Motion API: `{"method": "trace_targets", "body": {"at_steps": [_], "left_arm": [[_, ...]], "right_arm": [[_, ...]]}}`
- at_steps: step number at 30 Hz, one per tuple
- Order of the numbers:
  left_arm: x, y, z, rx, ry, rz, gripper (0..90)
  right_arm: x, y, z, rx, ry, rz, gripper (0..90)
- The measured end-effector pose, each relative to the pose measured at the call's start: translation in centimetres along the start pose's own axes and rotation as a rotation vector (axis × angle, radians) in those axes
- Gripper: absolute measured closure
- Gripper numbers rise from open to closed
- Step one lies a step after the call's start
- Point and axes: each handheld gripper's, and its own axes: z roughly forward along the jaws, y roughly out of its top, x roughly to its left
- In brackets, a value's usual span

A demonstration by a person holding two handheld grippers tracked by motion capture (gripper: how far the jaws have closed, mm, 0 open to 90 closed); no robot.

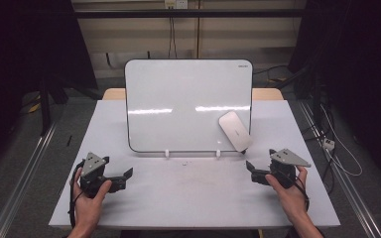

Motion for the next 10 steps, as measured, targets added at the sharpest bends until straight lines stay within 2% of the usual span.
{"method": "trace_targets", "body": {"at_steps": [5, 10], "left_arm": [[-0.06, 0.03, 0.07, -0.015, 0.003, -0.004, 5.6], [0.11, 0.01, 0.00, -0.006, 0.005, -0.003, 5.6]], "right_arm": [[-0.11, -0.44, -0.76, -0.013, 0.001, 0.003, 7.1], [0.03, -0.52, -0.74, -0.014, 0.003, 0.001, 7.0]]}}
